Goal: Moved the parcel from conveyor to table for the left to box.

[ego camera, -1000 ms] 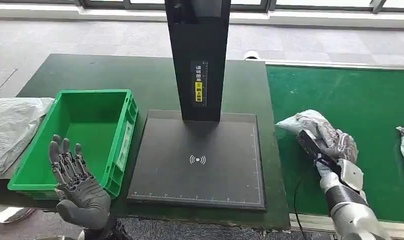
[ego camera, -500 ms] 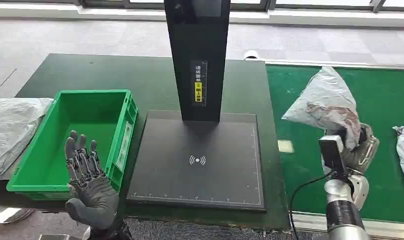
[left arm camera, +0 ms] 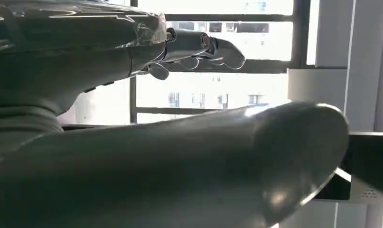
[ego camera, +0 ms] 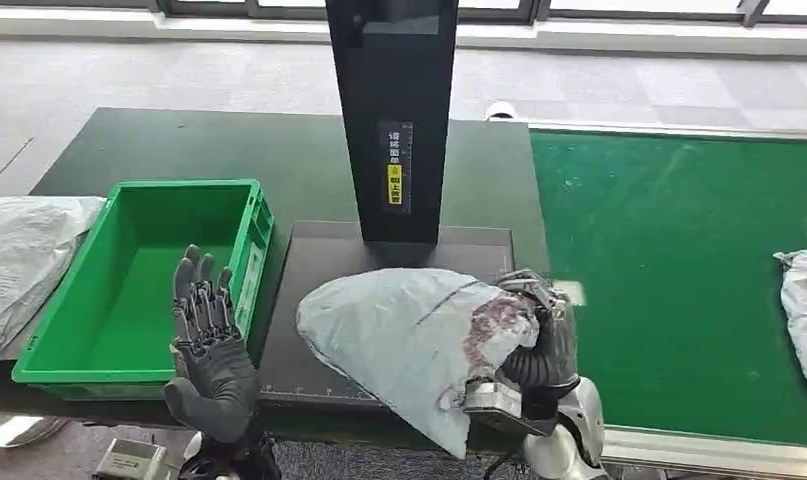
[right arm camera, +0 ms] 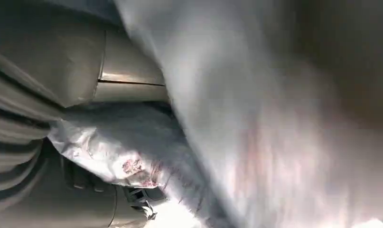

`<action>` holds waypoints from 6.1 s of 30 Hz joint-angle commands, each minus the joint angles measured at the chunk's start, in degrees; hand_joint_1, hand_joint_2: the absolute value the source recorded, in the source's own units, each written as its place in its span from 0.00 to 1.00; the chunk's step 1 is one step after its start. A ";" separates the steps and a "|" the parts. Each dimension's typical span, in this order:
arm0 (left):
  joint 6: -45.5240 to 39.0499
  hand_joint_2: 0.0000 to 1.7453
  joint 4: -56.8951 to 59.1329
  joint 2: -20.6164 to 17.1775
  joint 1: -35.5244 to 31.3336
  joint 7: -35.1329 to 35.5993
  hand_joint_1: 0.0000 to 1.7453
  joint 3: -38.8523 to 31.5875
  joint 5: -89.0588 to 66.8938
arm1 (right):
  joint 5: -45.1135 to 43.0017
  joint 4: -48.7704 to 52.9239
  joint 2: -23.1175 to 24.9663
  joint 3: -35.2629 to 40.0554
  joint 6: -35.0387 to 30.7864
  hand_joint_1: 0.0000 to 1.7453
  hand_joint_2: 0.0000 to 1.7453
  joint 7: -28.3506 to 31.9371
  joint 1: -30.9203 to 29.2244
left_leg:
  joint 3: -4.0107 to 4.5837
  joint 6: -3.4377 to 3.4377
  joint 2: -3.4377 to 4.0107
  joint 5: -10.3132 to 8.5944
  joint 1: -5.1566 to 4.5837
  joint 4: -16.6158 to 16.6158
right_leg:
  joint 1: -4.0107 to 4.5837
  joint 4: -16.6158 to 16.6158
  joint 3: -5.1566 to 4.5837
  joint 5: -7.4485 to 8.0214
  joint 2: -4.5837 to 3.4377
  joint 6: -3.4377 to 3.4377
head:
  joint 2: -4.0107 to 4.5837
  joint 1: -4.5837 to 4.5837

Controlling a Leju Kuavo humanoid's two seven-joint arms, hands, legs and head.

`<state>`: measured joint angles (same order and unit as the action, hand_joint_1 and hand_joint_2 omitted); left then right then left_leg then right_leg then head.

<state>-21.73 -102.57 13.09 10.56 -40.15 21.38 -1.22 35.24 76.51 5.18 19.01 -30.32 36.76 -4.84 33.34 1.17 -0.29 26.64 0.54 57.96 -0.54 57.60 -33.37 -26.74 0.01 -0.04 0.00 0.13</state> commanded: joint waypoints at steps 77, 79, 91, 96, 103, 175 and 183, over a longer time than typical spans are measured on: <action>2.37 0.00 23.37 0.52 -9.48 12.13 0.00 2.05 -21.84 | 3.50 7.99 -4.37 -8.51 13.49 0.00 1.00 -3.56 14.15 | -0.15 -0.01 -0.01 -0.02 -0.05 0.00 | 0.03 -0.11 0.05 0.12 0.01 -0.05 | 0.00 -0.02; 1.84 0.00 25.72 0.40 -10.60 11.57 0.00 2.18 -26.93 | 2.15 11.33 -4.97 -7.67 12.60 0.00 1.00 -2.38 16.25 | -0.24 -0.04 -0.21 -0.07 -0.07 -0.11 | 0.01 -0.21 0.22 0.09 0.23 -0.04 | 0.00 -0.02; -1.40 1.00 67.18 4.29 -29.42 30.36 0.00 0.53 -64.34 | -5.52 14.53 -5.92 -2.47 13.69 0.00 1.00 3.24 9.19 | -0.24 -0.03 0.01 -0.14 -0.09 -0.10 | -0.06 -0.19 0.15 0.24 -0.03 -0.03 | 0.00 -0.02; 0.30 1.00 73.72 5.56 -31.91 31.27 0.00 0.70 -67.15 | -5.77 12.63 -5.54 -1.37 12.76 0.00 1.00 3.24 7.40 | -0.22 -0.09 0.06 -0.18 -0.06 -0.05 | -0.03 -0.18 0.16 0.30 -0.08 0.06 | 0.00 -0.02; -2.26 1.00 76.94 5.79 -32.86 33.67 0.63 -0.75 -70.60 | -5.40 13.18 -5.03 -1.04 12.55 0.00 1.00 3.24 7.56 | -0.34 -0.15 0.04 -0.21 -0.08 -0.15 | -0.07 -0.27 0.36 0.33 -0.05 0.07 | 0.00 -0.02; -14.10 1.00 32.96 -8.06 -28.32 20.11 1.00 -49.74 -49.75 | -12.19 20.44 -6.55 -1.86 8.65 0.00 1.00 3.24 12.48 | -0.24 -0.09 -0.14 -0.31 -0.06 -0.24 | -0.03 -0.24 0.21 0.28 0.14 -0.01 | 0.00 -0.02; -9.56 1.00 38.19 -9.08 -29.19 21.80 1.00 -51.55 -49.22 | -12.38 20.07 -6.91 -1.82 10.83 0.00 1.00 3.24 11.83 | -0.13 -0.03 0.11 -0.25 -0.04 -0.07 | 0.08 -0.13 0.05 0.30 -0.10 -0.07 | 0.02 -0.02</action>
<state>-35.91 -79.75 7.02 -13.05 -20.17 -25.09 -50.80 23.19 96.96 0.46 16.17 -21.59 40.17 7.80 33.32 1.18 -0.12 26.43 0.52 58.00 -0.45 57.59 -33.45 -26.44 -0.19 -0.13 0.02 0.11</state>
